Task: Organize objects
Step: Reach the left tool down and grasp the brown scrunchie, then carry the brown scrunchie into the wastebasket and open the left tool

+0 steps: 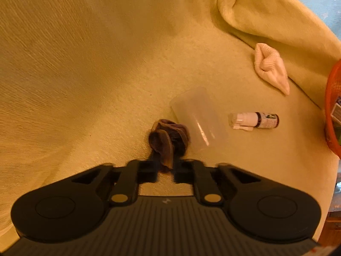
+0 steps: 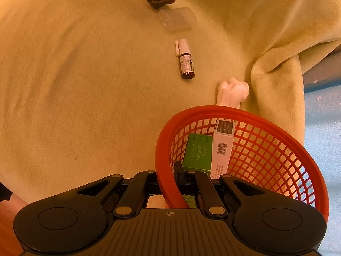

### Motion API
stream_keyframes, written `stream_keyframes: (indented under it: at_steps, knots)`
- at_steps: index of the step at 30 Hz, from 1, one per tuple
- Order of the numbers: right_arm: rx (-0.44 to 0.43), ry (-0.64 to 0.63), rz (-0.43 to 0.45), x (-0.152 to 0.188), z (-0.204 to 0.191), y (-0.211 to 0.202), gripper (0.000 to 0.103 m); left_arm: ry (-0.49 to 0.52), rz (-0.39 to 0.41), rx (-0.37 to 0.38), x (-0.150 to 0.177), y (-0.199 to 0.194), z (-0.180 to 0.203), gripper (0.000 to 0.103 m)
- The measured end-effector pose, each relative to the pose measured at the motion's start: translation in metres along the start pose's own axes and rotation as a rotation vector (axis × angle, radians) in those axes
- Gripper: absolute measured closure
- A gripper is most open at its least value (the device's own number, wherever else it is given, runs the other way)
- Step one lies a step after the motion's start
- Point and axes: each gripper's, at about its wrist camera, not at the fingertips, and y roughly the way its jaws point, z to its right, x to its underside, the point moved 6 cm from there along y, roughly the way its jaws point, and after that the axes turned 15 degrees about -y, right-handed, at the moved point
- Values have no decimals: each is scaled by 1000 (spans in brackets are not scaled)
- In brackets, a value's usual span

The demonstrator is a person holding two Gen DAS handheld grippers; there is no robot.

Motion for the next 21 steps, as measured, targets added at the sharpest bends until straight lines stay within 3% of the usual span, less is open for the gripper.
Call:
stream_keyframes:
  at_steps: [21]
  knots:
    - [0,-6,-6,3,0,-3,101,161,31,1,4,-61,38,98]
